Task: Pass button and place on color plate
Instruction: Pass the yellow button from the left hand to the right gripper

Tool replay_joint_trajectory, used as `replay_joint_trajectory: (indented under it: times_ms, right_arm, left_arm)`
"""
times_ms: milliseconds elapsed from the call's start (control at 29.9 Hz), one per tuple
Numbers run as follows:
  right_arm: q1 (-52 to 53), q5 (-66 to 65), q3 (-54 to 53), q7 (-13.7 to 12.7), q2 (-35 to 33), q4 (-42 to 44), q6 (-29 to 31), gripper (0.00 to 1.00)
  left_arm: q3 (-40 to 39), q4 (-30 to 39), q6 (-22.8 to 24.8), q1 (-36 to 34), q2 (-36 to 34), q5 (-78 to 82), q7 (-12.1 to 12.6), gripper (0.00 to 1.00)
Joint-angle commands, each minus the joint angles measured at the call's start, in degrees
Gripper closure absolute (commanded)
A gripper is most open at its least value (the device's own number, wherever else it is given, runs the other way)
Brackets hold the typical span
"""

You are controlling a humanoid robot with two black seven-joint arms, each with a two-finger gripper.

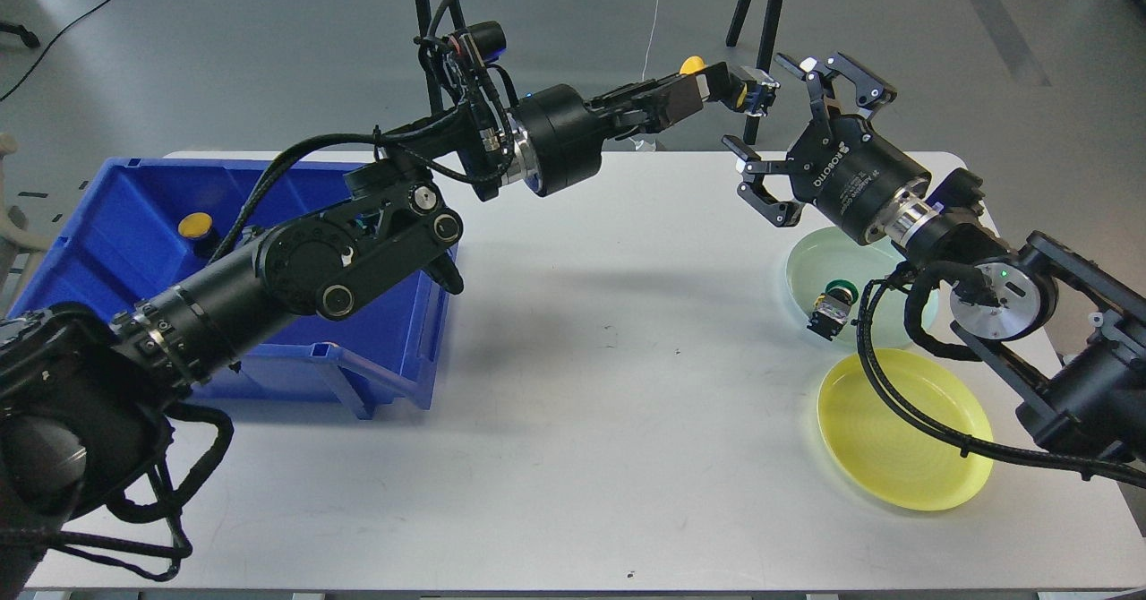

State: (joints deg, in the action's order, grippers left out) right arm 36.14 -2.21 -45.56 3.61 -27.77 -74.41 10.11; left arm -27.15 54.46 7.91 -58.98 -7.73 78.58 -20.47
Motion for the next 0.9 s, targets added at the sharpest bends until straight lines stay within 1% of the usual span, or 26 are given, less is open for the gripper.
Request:
replay_joint_trajectory:
  times_ms: [0, 301, 535, 736, 803, 870]
  right_arm:
    - [0.0, -0.1, -0.1, 0.1, 0.1, -0.4, 1.0, 0.12]
    - [0.0, -0.3, 0.2, 0.1, 0.1, -0.6, 1.7, 0.13]
    - [0.0, -1.7, 0.4, 0.1, 0.1, -1.3, 2.5, 0.38]
    - [0.1, -3.2, 0.4, 0.1, 0.3, -1.3, 3.8, 0.66]
    - [0.1, -3.2, 0.4, 0.1, 0.3, -1.3, 3.8, 0.69]
    - [0.1, -3.2, 0.3, 0.1, 0.3, -1.2, 3.8, 0.71]
  left_arm:
    - [0.0, -0.8, 0.0, 0.2, 0.0, 0.0, 0.0, 0.75]
    - [0.0, -1.1, 0.0, 0.5, 0.0, 0.0, 0.0, 0.75]
    - [0.0, -1.1, 0.2, 0.4, 0.0, 0.0, 0.1, 0.75]
    - [0.1, -1.1, 0.3, 0.4, 0.0, 0.0, 0.0, 0.75]
    - [0.1, -1.1, 0.3, 0.4, 0.0, 0.0, 0.1, 0.75]
    - [0.1, -1.1, 0.3, 0.4, 0.0, 0.0, 0.0, 0.74]
